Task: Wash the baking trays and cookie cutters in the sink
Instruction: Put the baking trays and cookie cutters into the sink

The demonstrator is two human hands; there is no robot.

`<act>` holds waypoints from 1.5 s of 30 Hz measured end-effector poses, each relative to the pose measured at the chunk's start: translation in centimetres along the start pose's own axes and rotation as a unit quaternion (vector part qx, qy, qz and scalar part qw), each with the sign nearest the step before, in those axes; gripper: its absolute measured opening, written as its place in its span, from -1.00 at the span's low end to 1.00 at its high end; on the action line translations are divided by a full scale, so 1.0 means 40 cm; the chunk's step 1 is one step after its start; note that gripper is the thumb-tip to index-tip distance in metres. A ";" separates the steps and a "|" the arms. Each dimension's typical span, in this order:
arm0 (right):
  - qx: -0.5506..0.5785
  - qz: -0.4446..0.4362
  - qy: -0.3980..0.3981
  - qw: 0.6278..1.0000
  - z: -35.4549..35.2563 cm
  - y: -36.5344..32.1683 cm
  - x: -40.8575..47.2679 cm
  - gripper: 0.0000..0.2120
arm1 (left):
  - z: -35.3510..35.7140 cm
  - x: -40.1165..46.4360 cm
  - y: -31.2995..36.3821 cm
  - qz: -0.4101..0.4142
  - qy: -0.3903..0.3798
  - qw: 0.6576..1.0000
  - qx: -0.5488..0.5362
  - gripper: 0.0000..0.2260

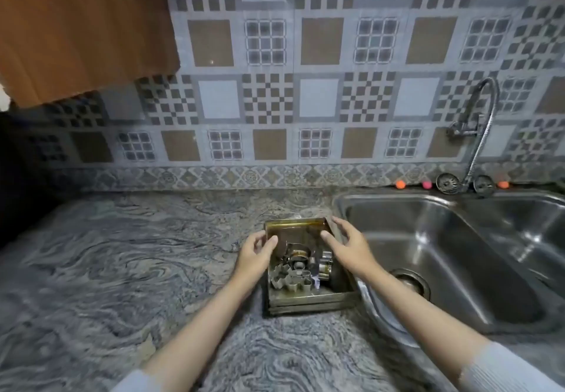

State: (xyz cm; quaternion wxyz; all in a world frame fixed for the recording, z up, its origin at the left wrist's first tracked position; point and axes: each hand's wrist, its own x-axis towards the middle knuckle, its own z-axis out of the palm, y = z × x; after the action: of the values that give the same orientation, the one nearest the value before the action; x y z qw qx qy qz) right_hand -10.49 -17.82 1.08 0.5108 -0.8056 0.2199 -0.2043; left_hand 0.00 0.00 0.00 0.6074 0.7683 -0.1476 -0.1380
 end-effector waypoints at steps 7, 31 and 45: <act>0.008 0.093 -0.044 0.995 -0.002 0.101 -0.032 -0.45 | 0.027 -0.038 -0.058 -0.070 -0.043 0.997 0.004 -0.64; 0.236 0.159 -0.049 0.957 0.008 0.136 -0.029 -0.43 | 0.049 -0.046 -0.068 -0.103 -0.014 0.992 -0.071 -0.69; 0.282 0.114 -0.024 0.952 -0.138 0.113 -0.050 -0.38 | 0.129 -0.063 0.016 -0.055 -0.017 0.994 -0.090 -0.63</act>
State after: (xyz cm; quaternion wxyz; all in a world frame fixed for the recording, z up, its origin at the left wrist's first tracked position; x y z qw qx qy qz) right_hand -15.86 -22.47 -1.09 0.7419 -0.6032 0.2319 -0.1787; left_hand -4.39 -3.75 -0.46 0.6630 0.7148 -0.1029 -0.1971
